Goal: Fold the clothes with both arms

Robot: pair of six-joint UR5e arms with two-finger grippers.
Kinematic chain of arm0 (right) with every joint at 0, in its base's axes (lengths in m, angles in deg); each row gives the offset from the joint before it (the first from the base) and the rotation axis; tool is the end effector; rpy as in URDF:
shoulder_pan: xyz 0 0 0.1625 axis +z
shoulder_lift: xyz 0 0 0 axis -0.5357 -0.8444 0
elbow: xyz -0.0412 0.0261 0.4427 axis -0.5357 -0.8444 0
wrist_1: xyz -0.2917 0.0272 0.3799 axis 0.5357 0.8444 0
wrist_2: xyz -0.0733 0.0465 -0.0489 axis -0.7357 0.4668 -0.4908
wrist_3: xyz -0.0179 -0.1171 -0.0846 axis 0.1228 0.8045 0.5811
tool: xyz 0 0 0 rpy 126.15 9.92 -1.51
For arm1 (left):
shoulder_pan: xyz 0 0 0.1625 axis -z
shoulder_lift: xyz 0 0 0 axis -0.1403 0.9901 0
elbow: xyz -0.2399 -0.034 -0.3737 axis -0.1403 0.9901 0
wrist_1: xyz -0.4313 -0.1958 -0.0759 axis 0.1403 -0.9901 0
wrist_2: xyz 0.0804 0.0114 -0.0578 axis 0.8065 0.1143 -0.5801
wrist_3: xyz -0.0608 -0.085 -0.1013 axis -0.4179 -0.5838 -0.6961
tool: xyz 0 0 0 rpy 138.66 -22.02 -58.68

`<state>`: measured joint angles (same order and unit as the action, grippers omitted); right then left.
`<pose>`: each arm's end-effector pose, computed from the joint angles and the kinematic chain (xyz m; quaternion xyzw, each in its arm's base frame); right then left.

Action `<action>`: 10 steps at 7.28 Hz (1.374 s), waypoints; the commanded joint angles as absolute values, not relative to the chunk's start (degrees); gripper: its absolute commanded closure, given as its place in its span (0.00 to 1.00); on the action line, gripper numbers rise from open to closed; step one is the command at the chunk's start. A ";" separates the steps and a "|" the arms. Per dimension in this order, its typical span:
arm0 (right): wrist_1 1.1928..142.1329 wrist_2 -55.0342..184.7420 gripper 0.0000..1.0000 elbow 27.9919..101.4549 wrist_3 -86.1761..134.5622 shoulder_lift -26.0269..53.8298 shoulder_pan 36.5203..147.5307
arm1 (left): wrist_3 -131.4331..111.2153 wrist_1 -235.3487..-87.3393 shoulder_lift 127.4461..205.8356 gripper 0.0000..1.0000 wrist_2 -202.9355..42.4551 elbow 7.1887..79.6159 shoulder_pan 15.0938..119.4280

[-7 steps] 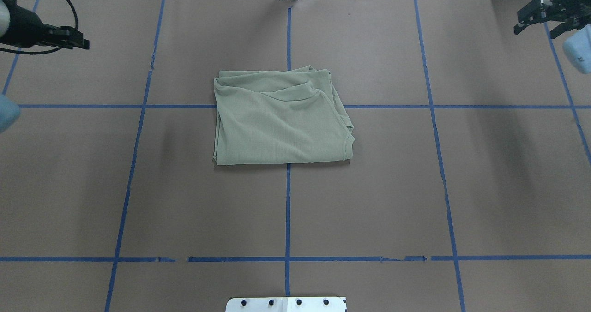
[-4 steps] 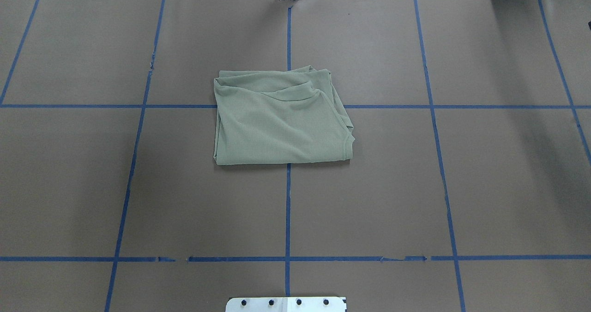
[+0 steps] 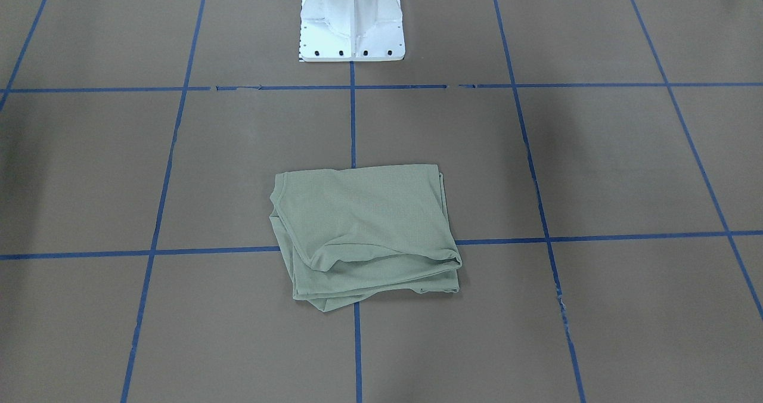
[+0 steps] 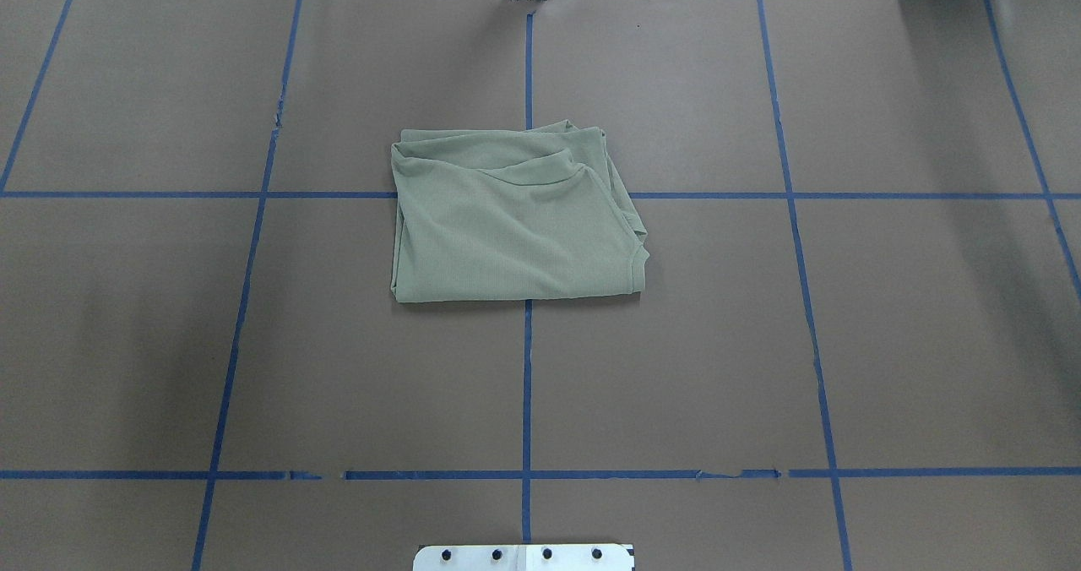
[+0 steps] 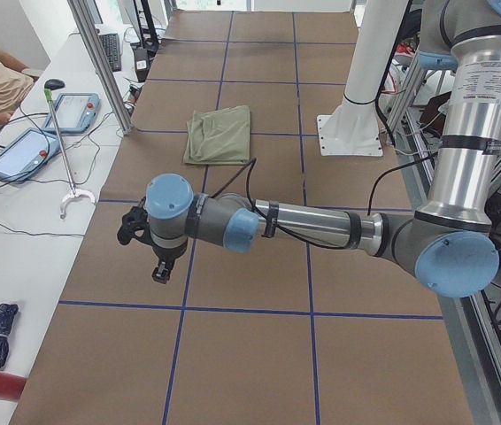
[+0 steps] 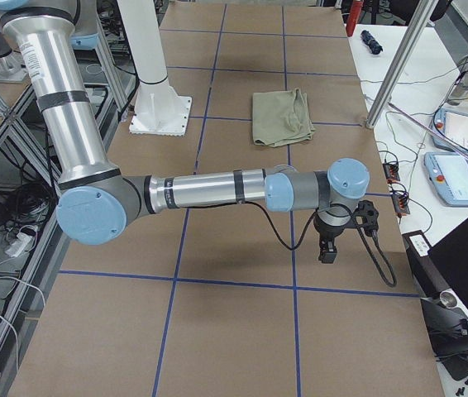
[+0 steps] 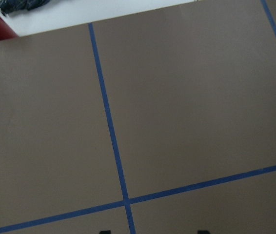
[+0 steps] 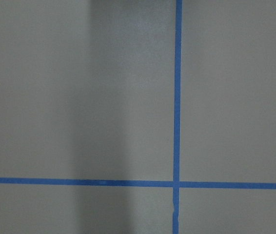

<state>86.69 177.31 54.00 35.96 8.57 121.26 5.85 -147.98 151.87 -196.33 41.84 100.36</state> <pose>0.0161 -0.6806 0.6289 0.0226 -0.3878 0.0111 0.9214 -0.0507 -0.6197 0.6367 0.1486 0.3948 0.0518 0.9052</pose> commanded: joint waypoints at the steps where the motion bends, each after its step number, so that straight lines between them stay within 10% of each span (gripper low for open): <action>1: 86.50 175.36 0.00 54.60 36.39 7.25 119.60 | 5.76 -154.56 148.37 0.00 -196.34 39.46 100.09; 10: 85.62 174.02 0.00 61.02 36.04 0.39 117.21 | -0.41 -147.39 143.72 0.00 -192.30 49.02 96.49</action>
<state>85.44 173.35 60.71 35.92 0.96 117.17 -2.08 -150.35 145.99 -192.32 47.08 96.83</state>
